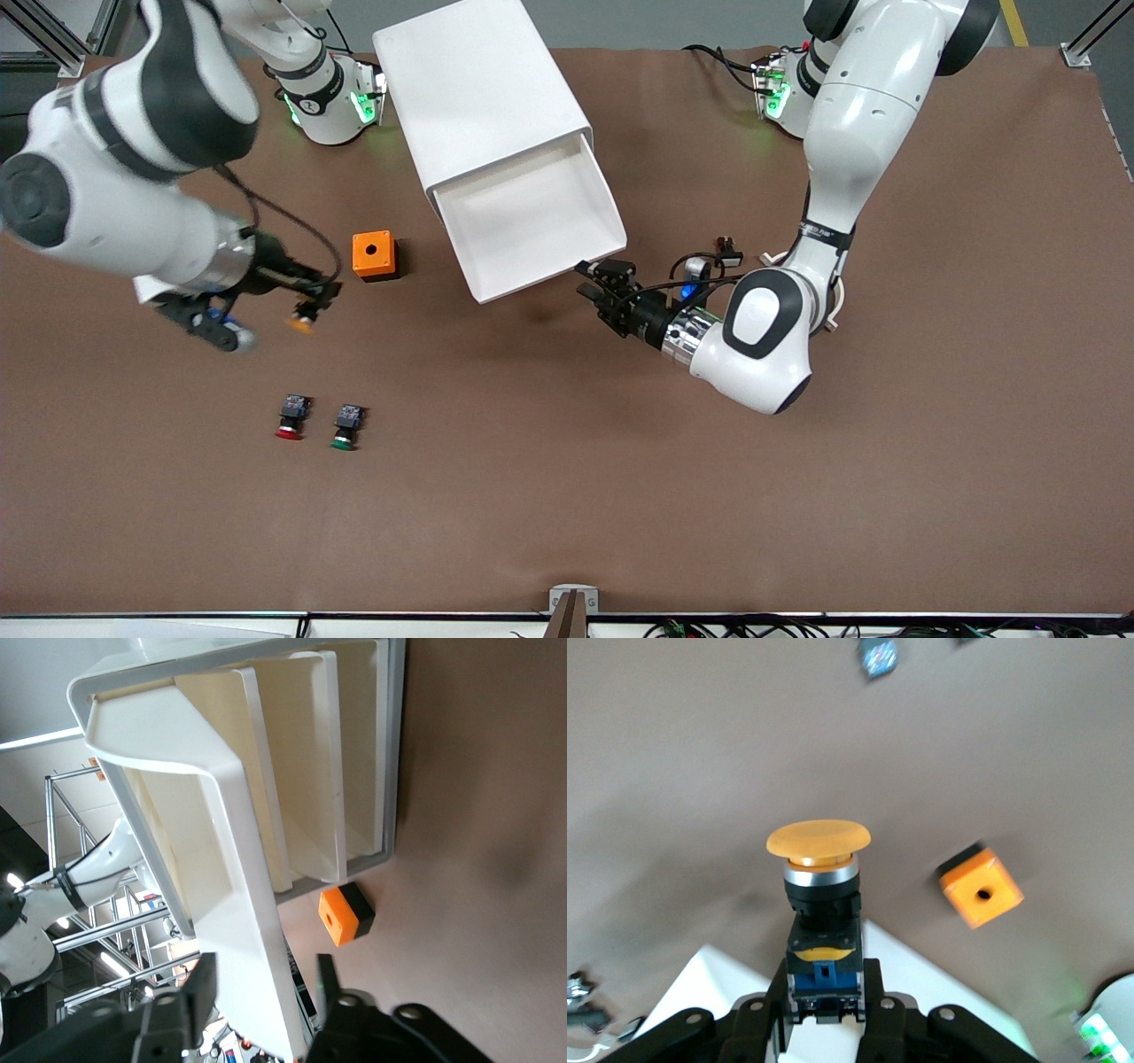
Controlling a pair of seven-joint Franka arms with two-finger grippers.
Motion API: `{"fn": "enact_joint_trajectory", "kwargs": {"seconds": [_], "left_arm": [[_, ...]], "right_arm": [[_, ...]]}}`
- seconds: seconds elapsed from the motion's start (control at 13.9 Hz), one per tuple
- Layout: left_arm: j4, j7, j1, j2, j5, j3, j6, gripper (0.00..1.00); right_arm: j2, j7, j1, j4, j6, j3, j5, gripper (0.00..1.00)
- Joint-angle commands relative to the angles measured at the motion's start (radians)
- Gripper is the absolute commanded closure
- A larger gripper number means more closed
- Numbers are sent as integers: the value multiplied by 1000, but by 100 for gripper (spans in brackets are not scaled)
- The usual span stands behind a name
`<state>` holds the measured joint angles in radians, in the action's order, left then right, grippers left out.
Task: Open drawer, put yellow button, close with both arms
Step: 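Carry the yellow button over the open drawer with the right gripper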
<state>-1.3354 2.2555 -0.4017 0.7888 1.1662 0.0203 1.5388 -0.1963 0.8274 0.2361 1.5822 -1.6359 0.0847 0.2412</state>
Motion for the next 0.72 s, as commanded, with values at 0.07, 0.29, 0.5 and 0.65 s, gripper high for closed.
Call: {"fn": "enact_joint_trajectory", "kwargs": {"seconds": [0.07, 0.29, 0.5, 0.65], "left_arm": [[42, -36, 79, -13, -14, 3, -5, 1], [68, -131, 158, -17, -69, -14, -8, 1], [70, -230, 169, -34, -225, -51, -8, 1], [70, -319, 170, -45, -305, -88, -8, 1]], "right_arm": [[29, 197, 123, -14, -19, -10, 27, 100], [22, 323, 213, -56, -38, -11, 29, 100], [29, 424, 241, -56, -44, -13, 115, 100], [20, 571, 297, -50, -76, -14, 121, 100]]}}
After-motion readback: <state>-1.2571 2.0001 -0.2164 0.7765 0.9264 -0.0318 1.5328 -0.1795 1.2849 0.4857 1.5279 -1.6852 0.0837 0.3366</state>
